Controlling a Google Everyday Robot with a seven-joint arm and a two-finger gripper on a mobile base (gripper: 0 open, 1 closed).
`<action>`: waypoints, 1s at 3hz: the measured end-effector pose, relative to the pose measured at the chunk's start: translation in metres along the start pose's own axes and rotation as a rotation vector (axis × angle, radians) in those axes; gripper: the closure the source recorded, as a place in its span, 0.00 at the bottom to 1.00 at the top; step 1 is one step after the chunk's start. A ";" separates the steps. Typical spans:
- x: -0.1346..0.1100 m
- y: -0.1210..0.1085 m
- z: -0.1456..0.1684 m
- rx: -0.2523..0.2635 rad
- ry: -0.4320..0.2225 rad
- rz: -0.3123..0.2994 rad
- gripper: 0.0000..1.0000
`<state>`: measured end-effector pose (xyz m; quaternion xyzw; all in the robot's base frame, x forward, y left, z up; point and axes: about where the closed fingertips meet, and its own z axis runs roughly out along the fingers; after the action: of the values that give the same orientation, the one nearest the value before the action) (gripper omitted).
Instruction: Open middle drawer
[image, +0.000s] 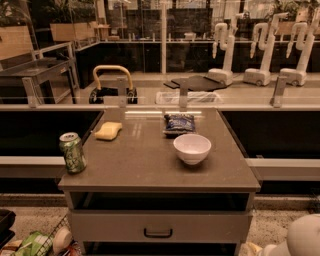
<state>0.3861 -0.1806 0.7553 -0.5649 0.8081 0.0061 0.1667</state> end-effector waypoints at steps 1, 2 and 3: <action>-0.009 0.006 0.028 -0.012 0.019 -0.013 0.00; -0.036 0.026 0.132 -0.051 0.057 -0.069 0.00; -0.056 0.032 0.184 -0.064 0.037 -0.078 0.00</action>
Offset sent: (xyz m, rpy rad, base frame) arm 0.0353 0.1023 -0.1958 -0.0789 0.0975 0.0463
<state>0.4218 -0.0815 0.5910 -0.6012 0.7877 0.0147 0.1336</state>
